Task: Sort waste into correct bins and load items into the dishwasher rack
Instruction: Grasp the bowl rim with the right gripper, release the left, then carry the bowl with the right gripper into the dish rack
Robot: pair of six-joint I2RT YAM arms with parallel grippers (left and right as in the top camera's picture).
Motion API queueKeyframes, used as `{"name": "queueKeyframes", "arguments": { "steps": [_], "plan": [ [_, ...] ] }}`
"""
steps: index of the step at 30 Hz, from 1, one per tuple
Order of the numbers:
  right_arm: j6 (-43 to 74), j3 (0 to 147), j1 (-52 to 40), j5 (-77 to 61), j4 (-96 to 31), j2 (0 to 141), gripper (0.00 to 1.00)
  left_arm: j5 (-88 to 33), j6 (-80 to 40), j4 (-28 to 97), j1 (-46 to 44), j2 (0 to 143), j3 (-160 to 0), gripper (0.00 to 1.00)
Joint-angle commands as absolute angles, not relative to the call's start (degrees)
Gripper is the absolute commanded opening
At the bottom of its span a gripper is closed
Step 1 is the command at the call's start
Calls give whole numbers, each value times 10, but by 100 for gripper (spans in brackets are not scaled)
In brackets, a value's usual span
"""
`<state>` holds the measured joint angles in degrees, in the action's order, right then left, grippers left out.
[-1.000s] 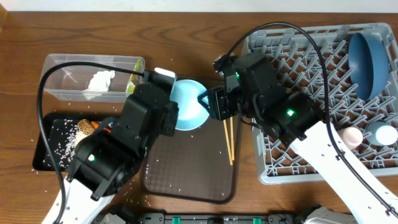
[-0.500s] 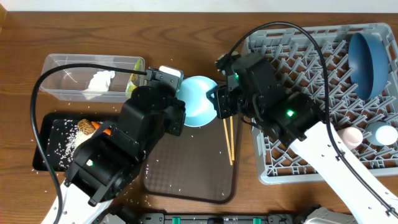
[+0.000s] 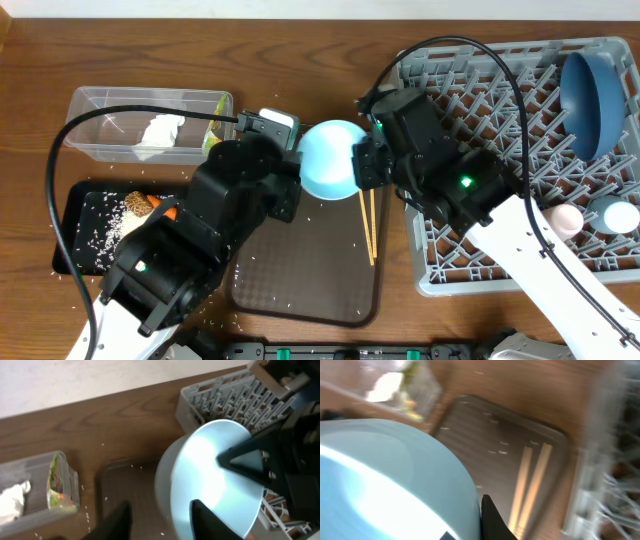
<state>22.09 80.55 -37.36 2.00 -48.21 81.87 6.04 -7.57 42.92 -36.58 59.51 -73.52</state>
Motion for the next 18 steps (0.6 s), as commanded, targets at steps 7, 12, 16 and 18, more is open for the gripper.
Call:
{"name": "queueKeyframes", "arguments": {
  "steps": [7,12,16,18],
  "plan": [
    [310,809,-301,319,-602,779,1,60,-24,427,-367,579,-742,64],
    [339,809,-274,460,-663,779,1,153,16,434,-367,548,-742,85],
    [348,809,-269,547,-671,795,1,179,15,434,-367,519,-742,98],
    [324,809,-270,580,-661,808,1,179,15,439,-367,511,-742,98]
  ]
}}
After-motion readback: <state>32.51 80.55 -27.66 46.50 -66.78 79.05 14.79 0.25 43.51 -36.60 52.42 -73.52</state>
